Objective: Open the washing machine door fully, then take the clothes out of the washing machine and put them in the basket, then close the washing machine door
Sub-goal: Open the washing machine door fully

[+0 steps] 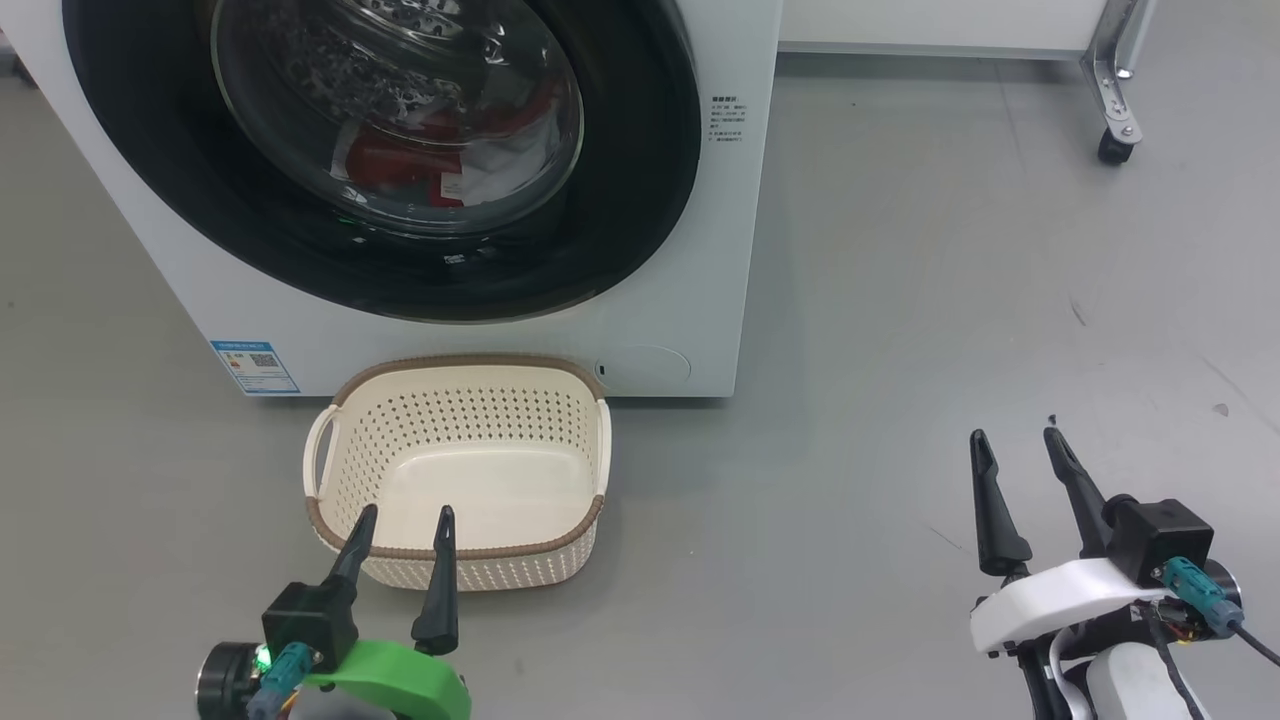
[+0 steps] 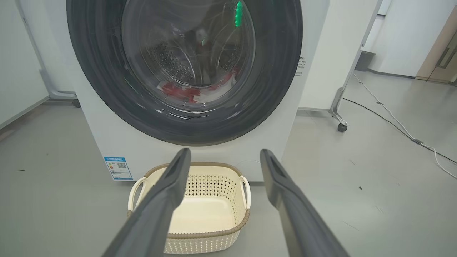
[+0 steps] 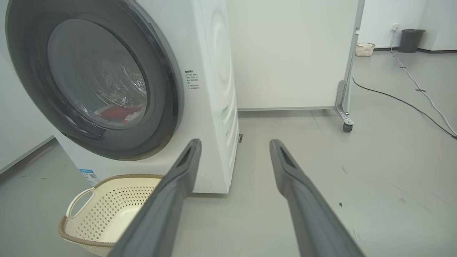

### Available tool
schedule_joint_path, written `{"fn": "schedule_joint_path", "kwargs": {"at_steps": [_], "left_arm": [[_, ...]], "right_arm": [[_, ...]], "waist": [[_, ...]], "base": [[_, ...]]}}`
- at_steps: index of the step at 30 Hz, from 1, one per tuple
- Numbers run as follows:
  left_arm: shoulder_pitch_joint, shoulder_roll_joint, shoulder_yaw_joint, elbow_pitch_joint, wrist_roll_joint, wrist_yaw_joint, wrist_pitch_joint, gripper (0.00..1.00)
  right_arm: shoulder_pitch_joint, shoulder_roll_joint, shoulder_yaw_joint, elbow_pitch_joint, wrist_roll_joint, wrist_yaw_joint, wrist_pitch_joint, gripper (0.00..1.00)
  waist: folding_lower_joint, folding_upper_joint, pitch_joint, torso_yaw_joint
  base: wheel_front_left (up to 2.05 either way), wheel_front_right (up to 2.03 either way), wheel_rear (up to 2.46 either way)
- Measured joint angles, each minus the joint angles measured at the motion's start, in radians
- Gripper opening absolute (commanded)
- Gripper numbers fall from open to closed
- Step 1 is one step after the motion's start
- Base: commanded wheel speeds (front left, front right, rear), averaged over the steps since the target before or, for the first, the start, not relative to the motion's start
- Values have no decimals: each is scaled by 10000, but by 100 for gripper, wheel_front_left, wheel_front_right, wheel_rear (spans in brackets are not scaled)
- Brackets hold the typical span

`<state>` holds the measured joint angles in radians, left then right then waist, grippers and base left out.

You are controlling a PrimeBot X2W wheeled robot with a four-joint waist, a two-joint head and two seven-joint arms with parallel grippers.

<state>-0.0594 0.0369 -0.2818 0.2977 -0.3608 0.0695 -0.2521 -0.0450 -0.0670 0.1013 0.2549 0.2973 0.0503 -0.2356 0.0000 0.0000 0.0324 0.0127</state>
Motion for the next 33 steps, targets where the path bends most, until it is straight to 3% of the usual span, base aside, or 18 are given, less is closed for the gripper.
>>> {"fn": "schedule_joint_path", "kwargs": {"at_steps": [3,4,5,16,24,27,33], "left_arm": [[-42,2,-63,-77,-2,0,0,100],[-66,2,-81,-102,-2,0,0,100],[-100,2,-105,-128,-2,0,0,100],[-553,2,-278,-337,-188,2,0,100],[-967,2,-451,-520,-188,2,0,100],[-1292,4,-729,-556,-190,2,0,100],[-1871,-2,-1018,-859,-412,2,0,100]], "right_arm": [[-107,0,-77,-130,59,2,-4,100],[-135,4,-109,-169,109,2,-4,45],[-159,12,-171,-203,190,2,-4,0],[-1137,-10,-591,-677,1122,299,42,0],[-2544,0,-955,-765,2819,531,1198,0],[-3365,6,-1315,-805,3973,541,1950,0],[-4705,6,-1762,-821,5229,541,2993,0]], "waist": [[0,0,141,48],[0,0,200,66],[0,0,265,87],[0,0,1165,424],[0,0,1893,689],[1,0,2301,824],[1,0,2947,1084]], "base": [[0,0,0],[0,0,0],[0,0,0],[0,0,0],[0,0,0],[0,0,0],[0,0,0]]}}
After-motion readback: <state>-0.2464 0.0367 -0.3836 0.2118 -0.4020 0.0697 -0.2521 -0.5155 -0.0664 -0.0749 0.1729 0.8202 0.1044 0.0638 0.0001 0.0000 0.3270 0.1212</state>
